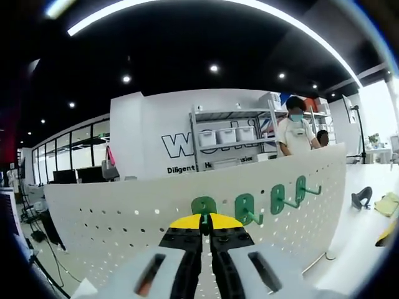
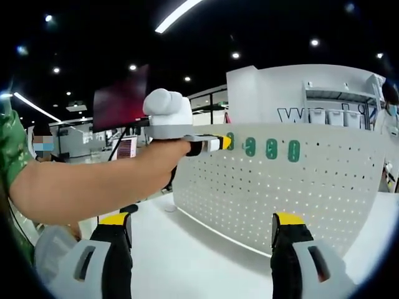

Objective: Insert the hook assembly into the mounting plate slot until the hook locks in place.

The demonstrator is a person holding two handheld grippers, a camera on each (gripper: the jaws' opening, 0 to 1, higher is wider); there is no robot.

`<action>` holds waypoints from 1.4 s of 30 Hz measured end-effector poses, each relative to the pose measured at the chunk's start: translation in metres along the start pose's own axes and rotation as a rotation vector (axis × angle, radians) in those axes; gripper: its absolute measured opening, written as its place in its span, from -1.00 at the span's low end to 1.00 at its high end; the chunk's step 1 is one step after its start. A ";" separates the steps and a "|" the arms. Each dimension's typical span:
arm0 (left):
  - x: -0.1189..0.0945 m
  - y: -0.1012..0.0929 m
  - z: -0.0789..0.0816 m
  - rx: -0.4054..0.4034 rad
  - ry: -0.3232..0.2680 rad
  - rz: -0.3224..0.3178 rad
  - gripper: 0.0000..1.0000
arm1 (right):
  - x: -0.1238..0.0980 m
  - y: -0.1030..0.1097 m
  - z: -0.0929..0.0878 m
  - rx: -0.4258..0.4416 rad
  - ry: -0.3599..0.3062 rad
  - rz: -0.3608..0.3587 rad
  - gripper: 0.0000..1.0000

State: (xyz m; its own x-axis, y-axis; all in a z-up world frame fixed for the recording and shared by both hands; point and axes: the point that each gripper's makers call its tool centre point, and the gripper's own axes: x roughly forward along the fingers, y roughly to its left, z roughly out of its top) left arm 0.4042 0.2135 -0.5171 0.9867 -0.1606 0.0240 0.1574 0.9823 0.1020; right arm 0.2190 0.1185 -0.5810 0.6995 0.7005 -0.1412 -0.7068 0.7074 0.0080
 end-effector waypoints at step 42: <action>0.011 0.002 -0.006 -0.001 0.014 0.019 -0.93 | 0.001 -0.005 -0.010 0.004 0.027 0.003 0.88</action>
State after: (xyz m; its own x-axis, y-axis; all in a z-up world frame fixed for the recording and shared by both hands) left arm 0.4156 0.2143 -0.5224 0.9900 -0.1404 0.0116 0.1386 0.9853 0.1004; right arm 0.2221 0.1141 -0.5910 0.6944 0.6997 -0.1679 -0.7083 0.7058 0.0122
